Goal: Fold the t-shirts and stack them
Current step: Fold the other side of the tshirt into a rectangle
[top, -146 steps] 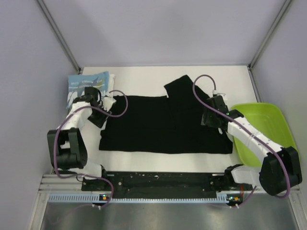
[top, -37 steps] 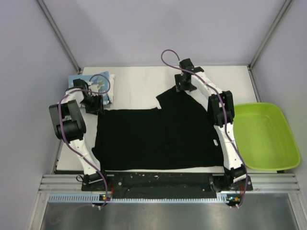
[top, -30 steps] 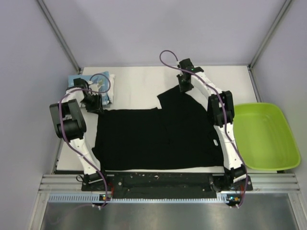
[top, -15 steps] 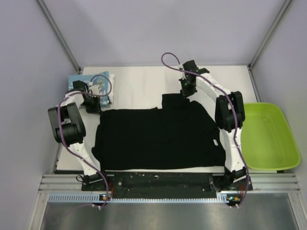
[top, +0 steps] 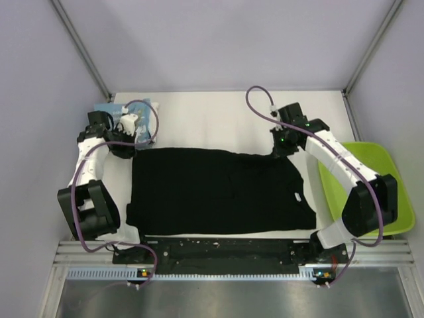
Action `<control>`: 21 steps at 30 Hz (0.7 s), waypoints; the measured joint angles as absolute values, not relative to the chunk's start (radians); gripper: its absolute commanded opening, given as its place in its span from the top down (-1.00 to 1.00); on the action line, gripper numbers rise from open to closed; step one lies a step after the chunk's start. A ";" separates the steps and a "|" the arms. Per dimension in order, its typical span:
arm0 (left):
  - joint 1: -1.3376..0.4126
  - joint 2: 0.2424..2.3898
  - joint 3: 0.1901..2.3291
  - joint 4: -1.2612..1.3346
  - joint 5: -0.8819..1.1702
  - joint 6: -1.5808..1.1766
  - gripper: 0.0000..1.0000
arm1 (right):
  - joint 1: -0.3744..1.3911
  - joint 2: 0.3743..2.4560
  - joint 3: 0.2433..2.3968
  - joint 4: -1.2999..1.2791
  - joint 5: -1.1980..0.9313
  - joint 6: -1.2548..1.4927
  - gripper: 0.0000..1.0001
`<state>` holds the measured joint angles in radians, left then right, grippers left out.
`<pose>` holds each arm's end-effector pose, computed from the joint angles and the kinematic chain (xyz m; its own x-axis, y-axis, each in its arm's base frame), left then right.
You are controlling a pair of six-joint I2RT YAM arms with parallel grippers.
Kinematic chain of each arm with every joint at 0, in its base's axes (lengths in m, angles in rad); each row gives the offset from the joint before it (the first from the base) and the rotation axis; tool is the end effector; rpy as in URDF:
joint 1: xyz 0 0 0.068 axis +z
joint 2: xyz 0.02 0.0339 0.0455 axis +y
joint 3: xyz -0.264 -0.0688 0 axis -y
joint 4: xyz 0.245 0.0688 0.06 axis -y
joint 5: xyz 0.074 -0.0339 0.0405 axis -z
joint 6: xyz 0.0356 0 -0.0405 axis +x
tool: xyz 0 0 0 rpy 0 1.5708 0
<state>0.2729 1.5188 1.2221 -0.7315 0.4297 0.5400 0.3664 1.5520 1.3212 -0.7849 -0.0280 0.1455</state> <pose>0.3055 0.0701 0.2718 -0.7268 0.2819 -0.6263 0.3915 0.9193 -0.0405 0.3031 0.1174 0.2867 -0.8390 -0.1667 -0.5180 -0.2529 0.9623 0.1000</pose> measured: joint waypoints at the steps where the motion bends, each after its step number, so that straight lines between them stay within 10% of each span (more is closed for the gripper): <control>1: 0.273 1.504 1.210 -0.754 0.429 0.567 1.00 | 0.366 1.520 1.288 -0.804 -0.015 0.153 1.00; 16: 0.274 1.184 0.850 -0.984 0.242 0.871 1.00 | 0.367 1.336 0.998 -1.019 0.032 0.333 1.00; 21: 0.274 1.205 0.772 -0.988 0.155 0.906 -0.09 | 0.367 1.365 0.904 -1.028 0.025 0.390 0.11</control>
<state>0.2741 1.2049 0.7719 -0.9878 0.1555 0.9058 0.3668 1.3651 0.9043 -1.0283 0.0250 0.3897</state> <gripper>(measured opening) 0.323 0.247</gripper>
